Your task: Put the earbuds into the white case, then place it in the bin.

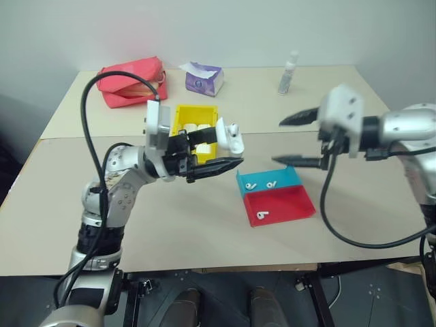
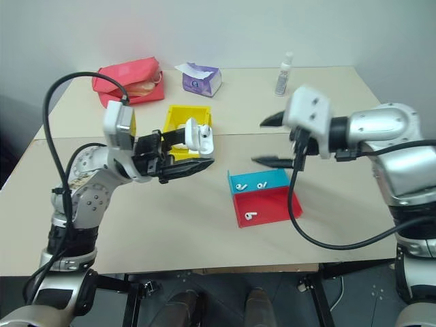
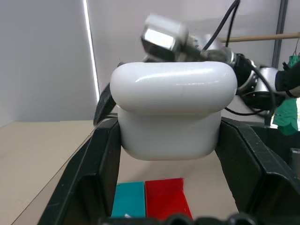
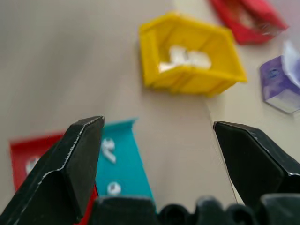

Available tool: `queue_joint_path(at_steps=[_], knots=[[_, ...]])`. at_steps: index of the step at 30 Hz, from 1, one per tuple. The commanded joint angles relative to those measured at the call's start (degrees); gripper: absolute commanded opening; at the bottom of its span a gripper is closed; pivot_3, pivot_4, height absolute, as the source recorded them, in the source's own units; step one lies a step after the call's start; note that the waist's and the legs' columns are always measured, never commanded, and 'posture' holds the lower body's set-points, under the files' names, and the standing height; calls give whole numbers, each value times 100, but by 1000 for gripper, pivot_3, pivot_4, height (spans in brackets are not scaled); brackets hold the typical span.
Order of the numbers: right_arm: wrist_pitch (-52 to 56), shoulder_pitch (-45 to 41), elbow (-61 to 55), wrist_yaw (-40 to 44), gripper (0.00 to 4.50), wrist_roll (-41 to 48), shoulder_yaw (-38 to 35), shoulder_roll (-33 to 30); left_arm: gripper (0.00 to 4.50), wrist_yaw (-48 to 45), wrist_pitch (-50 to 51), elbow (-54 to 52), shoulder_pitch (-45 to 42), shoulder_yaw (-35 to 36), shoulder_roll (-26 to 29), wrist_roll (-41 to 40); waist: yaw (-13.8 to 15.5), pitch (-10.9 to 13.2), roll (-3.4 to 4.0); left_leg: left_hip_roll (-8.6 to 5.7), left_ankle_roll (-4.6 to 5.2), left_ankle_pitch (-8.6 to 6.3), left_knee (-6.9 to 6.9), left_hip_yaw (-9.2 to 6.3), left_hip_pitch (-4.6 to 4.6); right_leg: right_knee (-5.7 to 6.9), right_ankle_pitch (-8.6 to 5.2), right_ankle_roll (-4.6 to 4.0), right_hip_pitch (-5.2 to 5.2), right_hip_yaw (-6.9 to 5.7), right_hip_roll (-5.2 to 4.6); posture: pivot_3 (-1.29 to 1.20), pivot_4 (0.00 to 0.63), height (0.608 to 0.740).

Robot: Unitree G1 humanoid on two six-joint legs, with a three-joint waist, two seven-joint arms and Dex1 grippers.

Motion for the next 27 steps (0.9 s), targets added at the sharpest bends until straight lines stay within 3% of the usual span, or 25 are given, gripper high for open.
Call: queue_joint_path(at_steps=[1,4,6,13,17,27], knots=[[-1216,-600,808,598,4346,-738,364,210,2768,132,44,-332,42,193,95,-164,-14,0,0,0,0,0,0,0,0,-1,0,0,1,0,0,0,150,740],[-2580,-1279,2155,798,3773,-1686,1019,696,2768,254,102,-436,106,235,104,-211,-55,0,0,0,-1,0,-1,0,2,-3,0,0,2,0,-1,0,150,740],[-3131,-1624,2917,1049,3146,-1999,1288,971,2768,298,132,-517,154,241,107,-236,-49,0,-1,1,-5,3,-3,-1,2,-8,0,0,0,-1,0,0,150,740],[-5194,-2219,4837,938,3146,-2963,1813,1567,2768,457,182,-685,279,263,182,-322,-45,1,0,-4,-6,3,-6,-8,-3,-10,0,-1,-1,-4,-5,0,150,740],[-6292,-2514,5760,70,3146,-3673,2004,1830,2768,539,210,-754,310,273,192,-355,-56,1,1,-1,-13,7,-6,-8,2,-8,0,-1,-2,-3,-3,0,150,740],[-6913,-2853,6703,-726,3146,-4515,2211,2106,2768,658,236,-897,395,288,201,-410,-120,1,2,0,-16,9,-11,-8,4,-3,0,-1,-1,-2,0,0,150,740]])
